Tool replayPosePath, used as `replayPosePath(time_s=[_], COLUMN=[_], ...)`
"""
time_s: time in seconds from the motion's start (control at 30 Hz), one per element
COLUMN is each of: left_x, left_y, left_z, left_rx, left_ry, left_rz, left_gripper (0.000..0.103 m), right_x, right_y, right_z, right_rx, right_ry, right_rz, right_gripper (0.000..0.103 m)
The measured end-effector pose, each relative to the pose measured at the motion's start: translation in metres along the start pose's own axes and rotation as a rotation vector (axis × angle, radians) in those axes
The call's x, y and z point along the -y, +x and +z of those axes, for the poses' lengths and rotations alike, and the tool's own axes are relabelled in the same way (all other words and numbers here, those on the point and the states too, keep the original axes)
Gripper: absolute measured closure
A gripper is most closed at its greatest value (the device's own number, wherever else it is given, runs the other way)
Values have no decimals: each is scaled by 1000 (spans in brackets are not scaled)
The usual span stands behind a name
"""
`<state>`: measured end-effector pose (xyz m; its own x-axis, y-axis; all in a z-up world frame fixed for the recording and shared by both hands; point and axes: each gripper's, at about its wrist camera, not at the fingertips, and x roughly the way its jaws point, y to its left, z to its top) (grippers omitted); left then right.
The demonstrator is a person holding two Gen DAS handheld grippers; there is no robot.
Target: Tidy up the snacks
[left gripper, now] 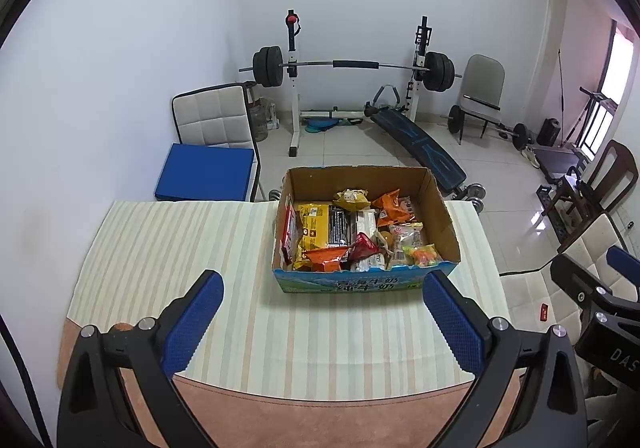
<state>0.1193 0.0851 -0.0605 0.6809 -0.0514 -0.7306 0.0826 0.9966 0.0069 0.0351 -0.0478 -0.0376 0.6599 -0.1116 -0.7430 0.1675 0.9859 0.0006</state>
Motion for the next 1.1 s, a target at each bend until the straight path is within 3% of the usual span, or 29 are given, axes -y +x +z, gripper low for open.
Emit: replayPosePath(time_s=[1.1], left_x=[-1], left_y=[6], left_z=[6], left_rx=[-5], left_ry=[-4], left_rz=[-12], left_gripper=[1], right_x=[3], right_y=[-3], right_z=[8], right_rx=[16], right_ry=[-5], right_rz=[-24], right_gripper=[0])
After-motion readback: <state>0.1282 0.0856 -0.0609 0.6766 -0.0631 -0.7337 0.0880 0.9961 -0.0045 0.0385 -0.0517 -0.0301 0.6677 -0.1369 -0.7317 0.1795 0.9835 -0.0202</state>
